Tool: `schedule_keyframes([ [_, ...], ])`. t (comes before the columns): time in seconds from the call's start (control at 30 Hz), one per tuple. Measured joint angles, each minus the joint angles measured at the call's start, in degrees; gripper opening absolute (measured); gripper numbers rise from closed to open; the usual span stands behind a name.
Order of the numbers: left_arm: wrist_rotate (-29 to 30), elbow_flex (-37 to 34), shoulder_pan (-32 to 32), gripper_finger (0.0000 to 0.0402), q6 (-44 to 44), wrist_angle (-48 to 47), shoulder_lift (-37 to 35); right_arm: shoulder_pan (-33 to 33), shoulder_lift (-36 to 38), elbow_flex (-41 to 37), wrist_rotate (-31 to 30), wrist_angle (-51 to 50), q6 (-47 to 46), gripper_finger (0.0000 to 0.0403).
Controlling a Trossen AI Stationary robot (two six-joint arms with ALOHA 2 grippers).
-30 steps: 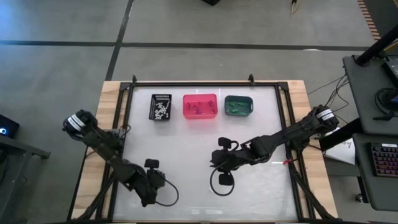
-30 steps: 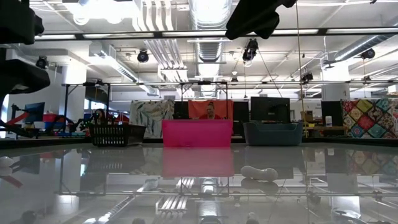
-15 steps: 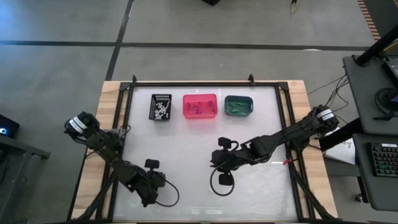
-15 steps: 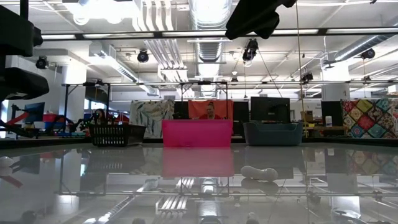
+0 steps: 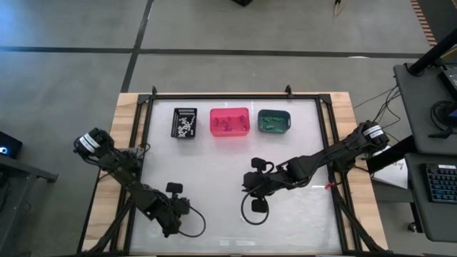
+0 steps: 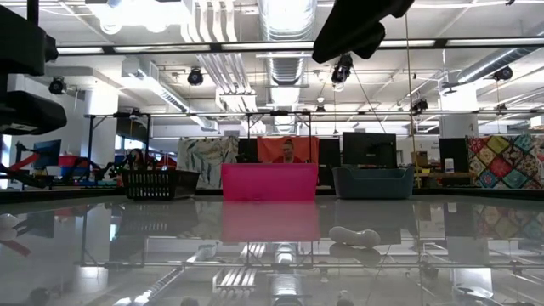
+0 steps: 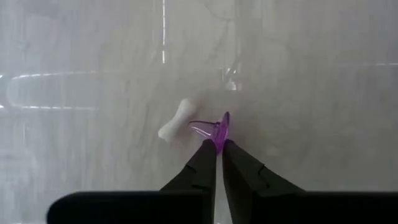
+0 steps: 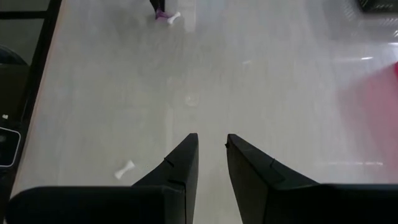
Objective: Sort Halloween decoration
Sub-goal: Put the purple hat toy into the pink bin
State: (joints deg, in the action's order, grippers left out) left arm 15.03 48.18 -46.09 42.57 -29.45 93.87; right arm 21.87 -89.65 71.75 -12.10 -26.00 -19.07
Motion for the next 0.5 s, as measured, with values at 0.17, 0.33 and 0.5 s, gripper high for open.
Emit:
schedule_keyframes([
  [0.17, -0.71, 0.01, 0.00, 0.0001, -0.04, 0.00, -0.88, 0.00, -0.04, -0.31, 0.00, 0.00, -0.70, 0.0077],
  [0.33, -0.77, 0.02, 0.00, 0.0001, -0.13, 0.00, -3.20, 0.00, -0.03, -0.31, 0.00, 0.00, -0.65, 0.0077],
  [0.5, -0.26, 1.92, 0.00, 0.0000, -4.01, 0.01, -6.21, 0.00, -0.04, -0.31, 0.03, 0.00, -0.61, 0.0077],
])
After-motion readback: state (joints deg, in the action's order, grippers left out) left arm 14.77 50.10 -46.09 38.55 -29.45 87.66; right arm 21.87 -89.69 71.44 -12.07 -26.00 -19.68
